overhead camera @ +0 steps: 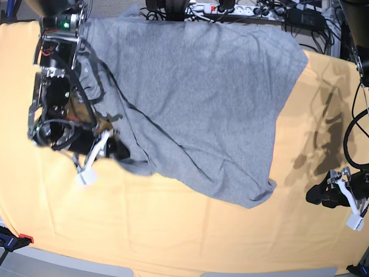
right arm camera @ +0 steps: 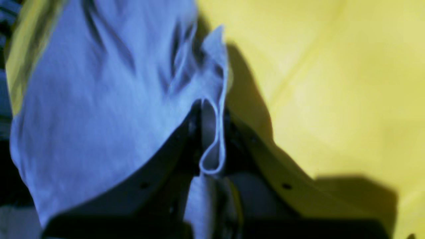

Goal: Layout the t-shirt on the table in an organized manner, then fold the t-shirt properly
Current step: 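Drag the grasped side edge toward the robot with the right gripper, then pull the shirt's hem corner outward with the right gripper and release, then grasp the shirt's side edge again with the right gripper and smooth it, then pinch the hem corner with the right gripper and move the left gripper in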

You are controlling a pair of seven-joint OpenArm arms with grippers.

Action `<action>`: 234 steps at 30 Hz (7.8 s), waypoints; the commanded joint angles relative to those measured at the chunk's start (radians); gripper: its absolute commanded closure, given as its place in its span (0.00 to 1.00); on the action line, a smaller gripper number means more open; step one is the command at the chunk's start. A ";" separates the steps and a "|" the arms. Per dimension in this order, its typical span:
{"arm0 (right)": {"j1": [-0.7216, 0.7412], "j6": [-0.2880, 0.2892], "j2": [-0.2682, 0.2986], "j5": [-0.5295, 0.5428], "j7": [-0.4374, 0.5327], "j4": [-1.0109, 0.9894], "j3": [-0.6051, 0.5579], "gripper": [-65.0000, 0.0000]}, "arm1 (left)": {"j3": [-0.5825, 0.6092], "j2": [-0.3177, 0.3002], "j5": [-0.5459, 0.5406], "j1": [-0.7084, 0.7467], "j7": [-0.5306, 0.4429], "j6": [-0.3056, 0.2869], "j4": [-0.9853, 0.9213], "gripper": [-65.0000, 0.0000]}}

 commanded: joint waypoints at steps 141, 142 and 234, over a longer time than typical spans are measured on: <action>0.121 0.006 0.247 0.299 -0.252 -0.264 0.002 0.49 | -0.010 0.045 -0.023 -0.033 -0.044 -0.025 0.013 0.31; 0.119 0.006 0.247 0.313 -0.253 -0.264 0.002 0.49 | -0.010 0.045 -0.023 -0.033 -0.044 -0.025 0.013 0.31; 0.180 -0.113 0.208 -0.639 0.147 -0.048 0.002 1.00 | -0.010 0.045 -0.019 -0.033 -0.044 -0.025 0.013 0.31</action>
